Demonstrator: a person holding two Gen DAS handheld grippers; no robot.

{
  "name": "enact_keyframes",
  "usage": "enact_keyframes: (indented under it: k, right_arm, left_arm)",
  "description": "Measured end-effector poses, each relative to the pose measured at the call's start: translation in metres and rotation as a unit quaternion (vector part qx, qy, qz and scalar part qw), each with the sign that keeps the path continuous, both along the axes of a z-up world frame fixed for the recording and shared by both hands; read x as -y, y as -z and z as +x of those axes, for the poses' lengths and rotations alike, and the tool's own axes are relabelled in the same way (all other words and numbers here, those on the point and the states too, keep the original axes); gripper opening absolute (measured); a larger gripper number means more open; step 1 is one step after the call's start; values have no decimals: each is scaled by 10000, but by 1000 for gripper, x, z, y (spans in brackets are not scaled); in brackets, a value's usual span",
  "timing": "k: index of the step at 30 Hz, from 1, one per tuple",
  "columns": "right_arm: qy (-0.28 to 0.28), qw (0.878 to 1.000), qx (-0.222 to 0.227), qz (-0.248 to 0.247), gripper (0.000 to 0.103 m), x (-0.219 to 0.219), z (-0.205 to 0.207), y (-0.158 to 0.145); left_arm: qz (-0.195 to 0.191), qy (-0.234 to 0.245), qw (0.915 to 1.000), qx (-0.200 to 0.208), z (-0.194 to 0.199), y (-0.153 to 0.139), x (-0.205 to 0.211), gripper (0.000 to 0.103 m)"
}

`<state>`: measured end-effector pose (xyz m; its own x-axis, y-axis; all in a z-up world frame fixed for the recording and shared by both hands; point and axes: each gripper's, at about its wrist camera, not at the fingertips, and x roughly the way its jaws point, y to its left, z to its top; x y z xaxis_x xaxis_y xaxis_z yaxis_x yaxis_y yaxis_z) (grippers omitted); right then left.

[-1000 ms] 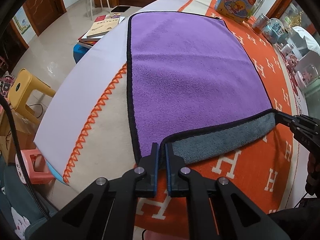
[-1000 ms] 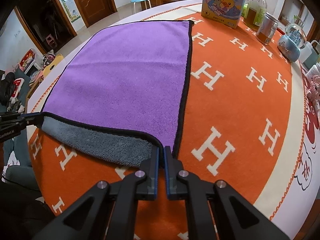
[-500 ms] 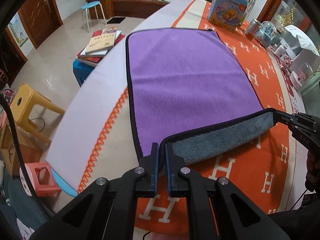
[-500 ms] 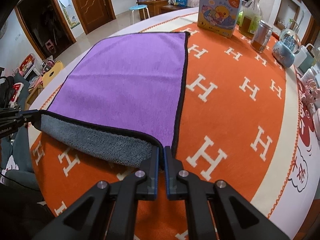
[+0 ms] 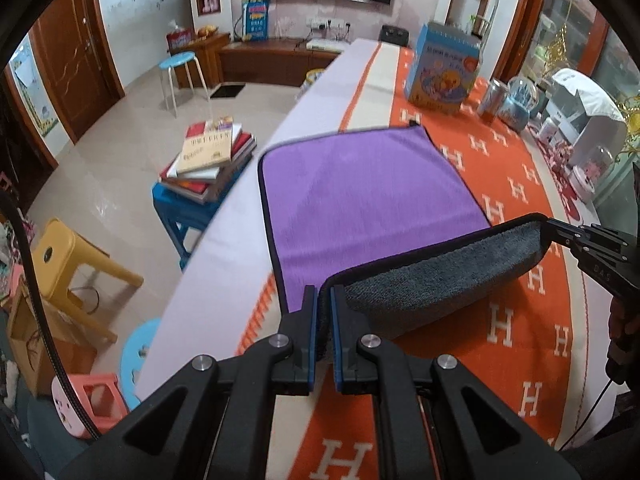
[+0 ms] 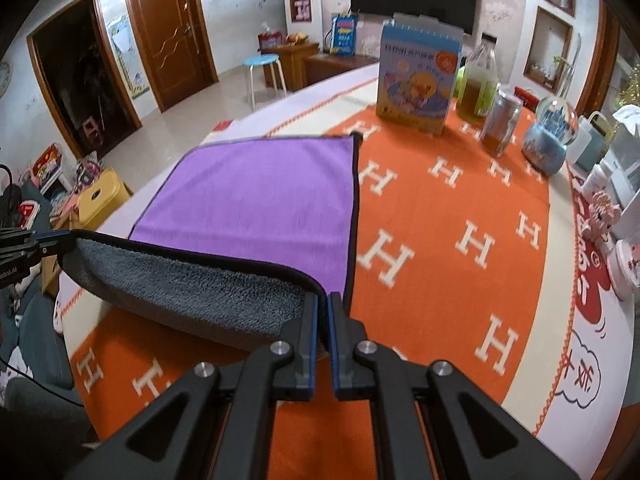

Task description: Fold towel

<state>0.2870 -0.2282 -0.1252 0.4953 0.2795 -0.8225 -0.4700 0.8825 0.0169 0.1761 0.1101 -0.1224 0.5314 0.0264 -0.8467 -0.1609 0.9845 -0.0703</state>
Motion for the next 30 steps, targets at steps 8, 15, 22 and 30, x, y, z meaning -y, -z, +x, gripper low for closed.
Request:
enact_keyframes:
  k: [8, 15, 22, 30]
  right_arm:
    - [154, 9984, 508, 195, 4, -11, 22, -21]
    - [250, 9936, 1036, 365, 4, -25, 46, -39]
    - [255, 9874, 1492, 453, 4, -42, 79, -48]
    - [330, 9824, 1801, 382, 5, -60, 111, -34]
  left_arm:
    - [183, 35, 9984, 531, 24, -26, -17, 4]
    - [454, 113, 9952, 862, 48, -38, -30, 4]
    - [707, -17, 9901, 1211, 84, -43, -47, 4]
    - [719, -306, 9874, 1374, 124, -21, -63, 4]
